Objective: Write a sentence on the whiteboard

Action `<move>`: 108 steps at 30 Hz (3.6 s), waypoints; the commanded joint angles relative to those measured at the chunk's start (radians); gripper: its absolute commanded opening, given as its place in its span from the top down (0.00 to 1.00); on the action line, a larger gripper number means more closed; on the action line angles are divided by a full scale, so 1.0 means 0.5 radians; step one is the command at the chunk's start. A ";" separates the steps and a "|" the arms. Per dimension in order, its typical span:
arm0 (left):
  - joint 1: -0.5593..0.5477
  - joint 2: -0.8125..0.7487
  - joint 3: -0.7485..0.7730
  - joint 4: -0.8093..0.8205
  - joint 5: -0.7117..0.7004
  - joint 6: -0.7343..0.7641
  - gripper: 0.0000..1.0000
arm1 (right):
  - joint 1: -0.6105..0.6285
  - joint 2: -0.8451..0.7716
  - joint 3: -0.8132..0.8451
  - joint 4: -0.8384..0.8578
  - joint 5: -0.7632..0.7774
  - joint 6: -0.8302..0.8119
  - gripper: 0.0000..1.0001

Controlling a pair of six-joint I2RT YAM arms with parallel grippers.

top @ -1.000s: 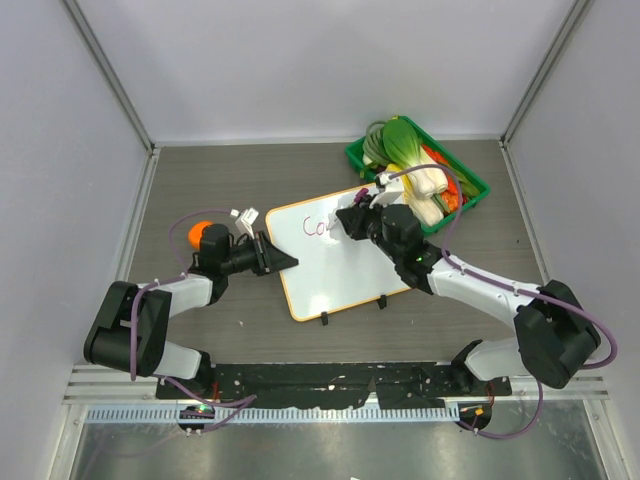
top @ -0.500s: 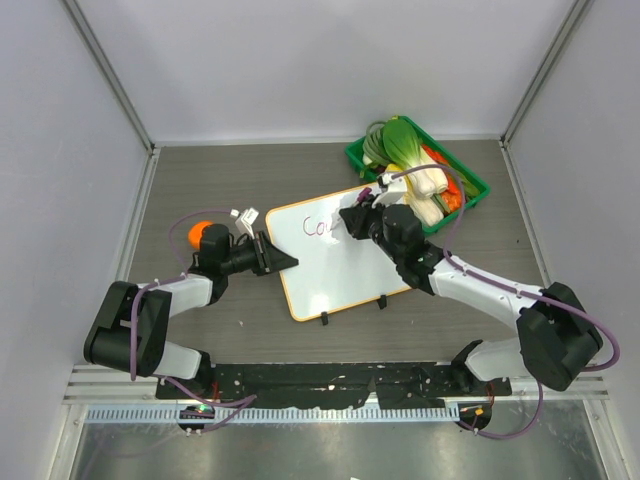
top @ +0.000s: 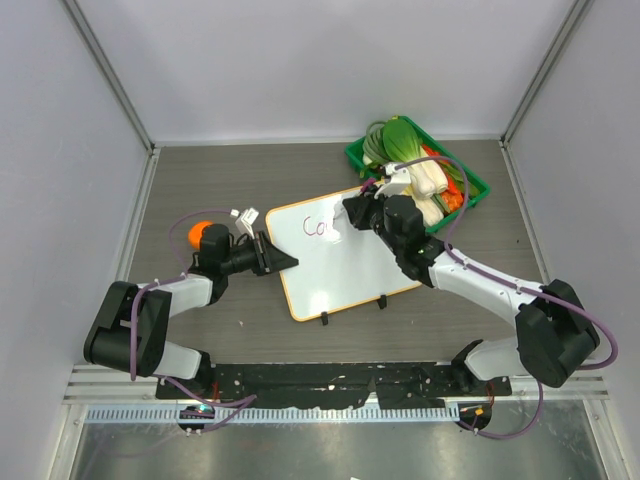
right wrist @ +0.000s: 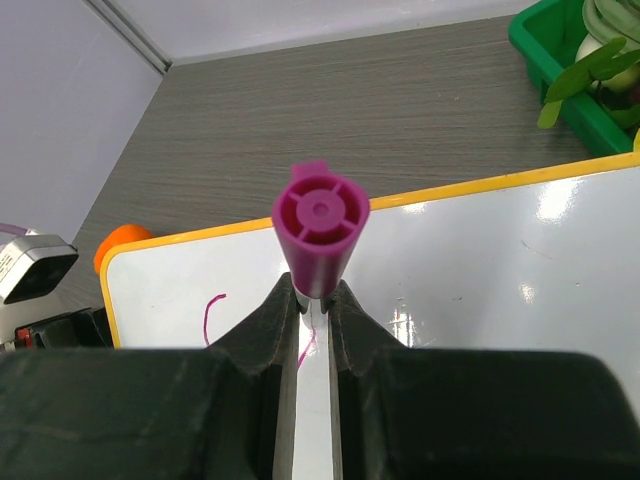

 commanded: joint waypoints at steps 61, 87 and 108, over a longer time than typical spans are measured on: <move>-0.014 0.063 -0.030 -0.292 -0.367 0.248 1.00 | -0.057 -0.074 -0.087 -0.089 -0.039 -0.033 0.99; -0.018 0.054 -0.030 -0.295 -0.373 0.251 1.00 | -0.075 -0.041 -0.023 -0.025 0.022 0.007 0.99; -0.018 0.051 -0.030 -0.298 -0.376 0.254 1.00 | -0.143 -0.016 -0.026 -0.049 0.022 0.025 0.99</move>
